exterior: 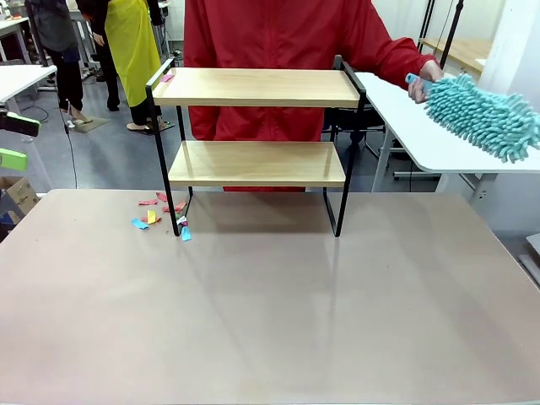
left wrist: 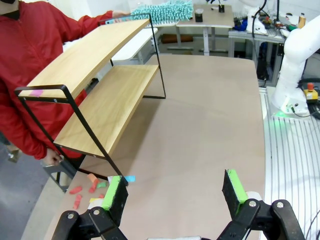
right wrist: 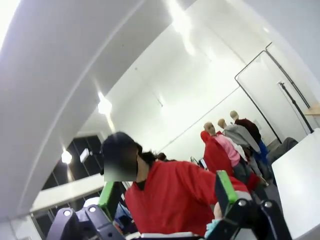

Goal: Clean the shelf.
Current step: Hand the Duster back to the human.

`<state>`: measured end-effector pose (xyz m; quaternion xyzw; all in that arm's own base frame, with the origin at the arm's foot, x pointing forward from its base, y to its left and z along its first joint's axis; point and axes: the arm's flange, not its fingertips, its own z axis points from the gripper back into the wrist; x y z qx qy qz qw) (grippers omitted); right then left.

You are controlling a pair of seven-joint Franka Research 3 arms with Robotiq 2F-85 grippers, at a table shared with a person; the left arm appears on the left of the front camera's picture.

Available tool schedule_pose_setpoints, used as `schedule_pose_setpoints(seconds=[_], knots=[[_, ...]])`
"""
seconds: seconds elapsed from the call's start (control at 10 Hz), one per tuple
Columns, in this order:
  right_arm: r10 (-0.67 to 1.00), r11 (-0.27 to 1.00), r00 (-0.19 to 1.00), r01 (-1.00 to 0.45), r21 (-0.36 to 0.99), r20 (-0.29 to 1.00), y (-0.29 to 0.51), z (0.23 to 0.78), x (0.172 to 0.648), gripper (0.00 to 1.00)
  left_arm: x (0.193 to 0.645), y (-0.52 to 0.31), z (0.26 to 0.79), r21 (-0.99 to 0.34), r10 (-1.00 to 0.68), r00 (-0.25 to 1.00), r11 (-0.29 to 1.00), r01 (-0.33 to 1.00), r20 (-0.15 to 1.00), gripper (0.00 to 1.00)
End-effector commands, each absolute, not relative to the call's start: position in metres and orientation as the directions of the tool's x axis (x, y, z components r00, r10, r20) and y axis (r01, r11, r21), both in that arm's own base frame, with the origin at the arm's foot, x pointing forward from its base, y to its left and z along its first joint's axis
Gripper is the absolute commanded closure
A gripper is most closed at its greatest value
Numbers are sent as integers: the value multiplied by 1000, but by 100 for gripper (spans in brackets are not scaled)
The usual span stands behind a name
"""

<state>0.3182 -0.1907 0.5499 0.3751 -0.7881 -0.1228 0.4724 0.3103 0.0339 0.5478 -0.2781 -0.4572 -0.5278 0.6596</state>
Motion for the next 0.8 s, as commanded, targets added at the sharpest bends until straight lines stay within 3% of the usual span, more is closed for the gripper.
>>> schedule_pose_setpoints(seconds=[0.0, 0.7], knots=[[-771, 624, -264, -493, 606, 580, -209, 538, 314, 0, 312, 32, 549, 135, -421, -4, 282, 950, 907, 0], [-734, 665, -280, -476, 575, 618, -204, 547, 312, 0, 312, 32, 549, 135, -421, -4, 282, 950, 907, 0]])
